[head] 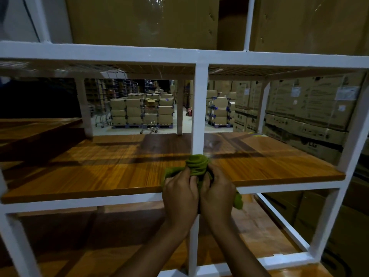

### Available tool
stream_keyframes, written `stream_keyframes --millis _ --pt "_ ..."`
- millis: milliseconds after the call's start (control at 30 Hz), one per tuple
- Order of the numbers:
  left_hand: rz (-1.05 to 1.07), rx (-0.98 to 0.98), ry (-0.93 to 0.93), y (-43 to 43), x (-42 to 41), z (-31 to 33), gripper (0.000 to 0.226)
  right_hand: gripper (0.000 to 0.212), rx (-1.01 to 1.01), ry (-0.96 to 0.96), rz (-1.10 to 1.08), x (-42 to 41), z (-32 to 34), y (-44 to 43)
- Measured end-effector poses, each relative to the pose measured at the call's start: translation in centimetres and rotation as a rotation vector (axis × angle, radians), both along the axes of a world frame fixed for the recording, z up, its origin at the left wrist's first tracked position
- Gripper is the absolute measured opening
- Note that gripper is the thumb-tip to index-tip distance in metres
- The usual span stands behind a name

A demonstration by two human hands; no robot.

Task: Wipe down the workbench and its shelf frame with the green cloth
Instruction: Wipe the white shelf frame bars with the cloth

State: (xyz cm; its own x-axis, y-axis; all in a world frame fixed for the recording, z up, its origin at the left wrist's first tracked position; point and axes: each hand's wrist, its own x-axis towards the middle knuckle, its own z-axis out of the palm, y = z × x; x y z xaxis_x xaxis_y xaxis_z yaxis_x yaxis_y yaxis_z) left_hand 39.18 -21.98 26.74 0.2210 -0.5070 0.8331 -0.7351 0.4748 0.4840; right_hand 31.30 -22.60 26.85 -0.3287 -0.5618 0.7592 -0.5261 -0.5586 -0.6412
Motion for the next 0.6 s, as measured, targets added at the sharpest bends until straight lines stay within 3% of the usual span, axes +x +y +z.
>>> stream_keyframes --millis 100,300,600 --pt "0.034 -0.022 0.095 0.4 -0.7 0.2 0.019 0.025 0.030 -0.035 0.071 -0.6 0.3 0.4" --pt "-0.116 0.019 0.442 0.9 -2.4 2.7 0.022 0.030 0.047 -0.228 0.283 -0.9 2.2 0.1" --pt "-0.101 -0.055 0.479 0.3 -2.7 12.2 0.019 0.025 -0.085 -0.292 0.281 -0.4 10.6 -1.4"
